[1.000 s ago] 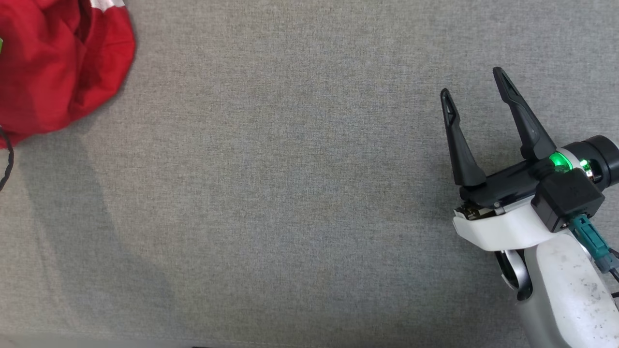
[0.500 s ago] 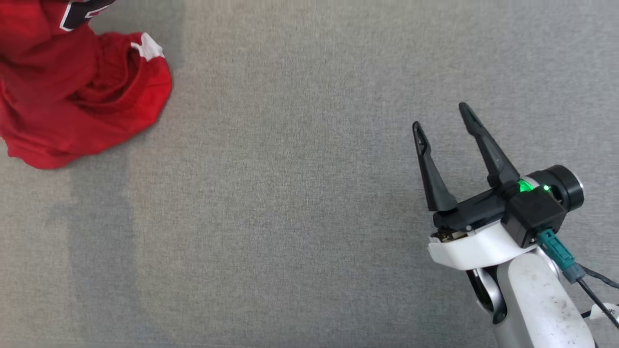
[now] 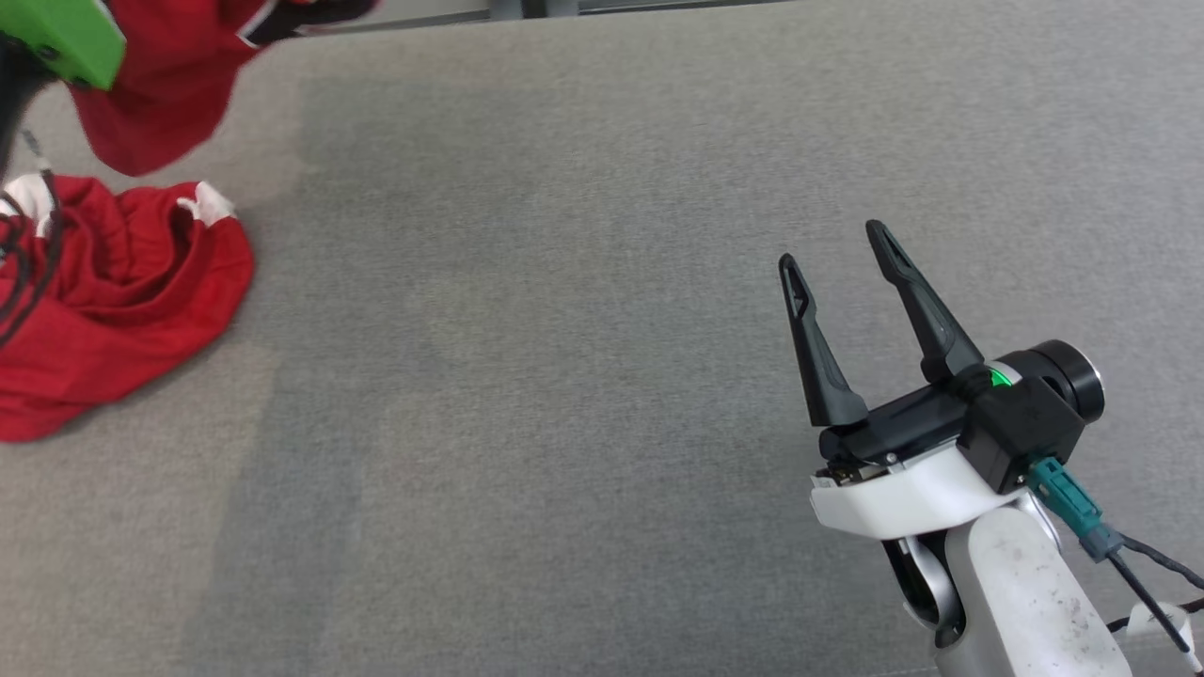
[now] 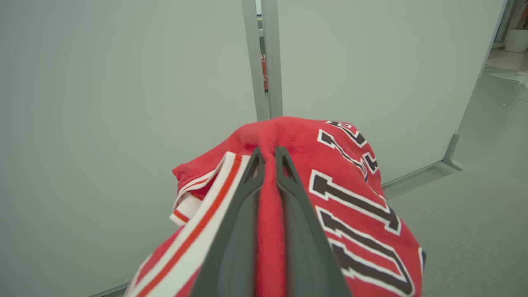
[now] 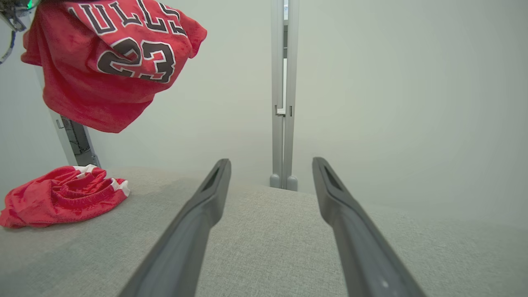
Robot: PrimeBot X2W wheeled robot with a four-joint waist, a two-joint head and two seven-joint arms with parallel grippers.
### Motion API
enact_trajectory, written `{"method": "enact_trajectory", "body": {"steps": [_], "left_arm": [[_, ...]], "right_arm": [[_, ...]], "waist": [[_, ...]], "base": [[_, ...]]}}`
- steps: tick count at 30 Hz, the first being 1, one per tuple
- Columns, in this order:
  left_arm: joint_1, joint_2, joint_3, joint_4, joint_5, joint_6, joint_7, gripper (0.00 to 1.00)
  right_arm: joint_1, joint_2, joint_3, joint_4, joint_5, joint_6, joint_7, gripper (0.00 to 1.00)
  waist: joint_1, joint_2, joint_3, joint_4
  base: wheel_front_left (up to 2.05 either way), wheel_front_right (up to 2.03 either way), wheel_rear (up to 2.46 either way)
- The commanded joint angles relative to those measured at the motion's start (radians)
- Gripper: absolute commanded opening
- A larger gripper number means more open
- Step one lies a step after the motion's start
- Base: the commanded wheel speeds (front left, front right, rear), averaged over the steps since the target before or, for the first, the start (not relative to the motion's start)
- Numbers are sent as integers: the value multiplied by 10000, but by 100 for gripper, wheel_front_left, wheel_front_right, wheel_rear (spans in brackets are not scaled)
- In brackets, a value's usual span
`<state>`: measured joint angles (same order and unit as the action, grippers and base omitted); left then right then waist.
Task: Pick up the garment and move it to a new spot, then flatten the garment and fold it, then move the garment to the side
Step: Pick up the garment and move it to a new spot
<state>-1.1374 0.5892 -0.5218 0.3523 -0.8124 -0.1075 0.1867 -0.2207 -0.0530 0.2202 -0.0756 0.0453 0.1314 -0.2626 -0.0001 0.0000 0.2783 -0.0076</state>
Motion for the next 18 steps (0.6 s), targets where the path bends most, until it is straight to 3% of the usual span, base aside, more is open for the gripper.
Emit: {"method": "enact_trajectory", "body": {"steps": [1, 7, 18], "left_arm": [[223, -134, -113, -196, -81, 109, 148, 0], [1135, -942, -813, -327, -247, 266, 387, 0], [3365, -3355, -2009, 1916, -438, 133, -1195, 0]], "right_arm": [[-3, 10, -22, -60, 51, -13, -35, 100], [230, 28, -71, -173, 369, -13, -33, 100], [485, 28, -64, -357, 567, -13, -33, 100]], "waist": [[1, 0, -360, -1106], [1, 0, -472, -2182], [1, 0, -357, -3224]], "base": [[0, 0, 0], [0, 0, 0], [0, 0, 0]]}}
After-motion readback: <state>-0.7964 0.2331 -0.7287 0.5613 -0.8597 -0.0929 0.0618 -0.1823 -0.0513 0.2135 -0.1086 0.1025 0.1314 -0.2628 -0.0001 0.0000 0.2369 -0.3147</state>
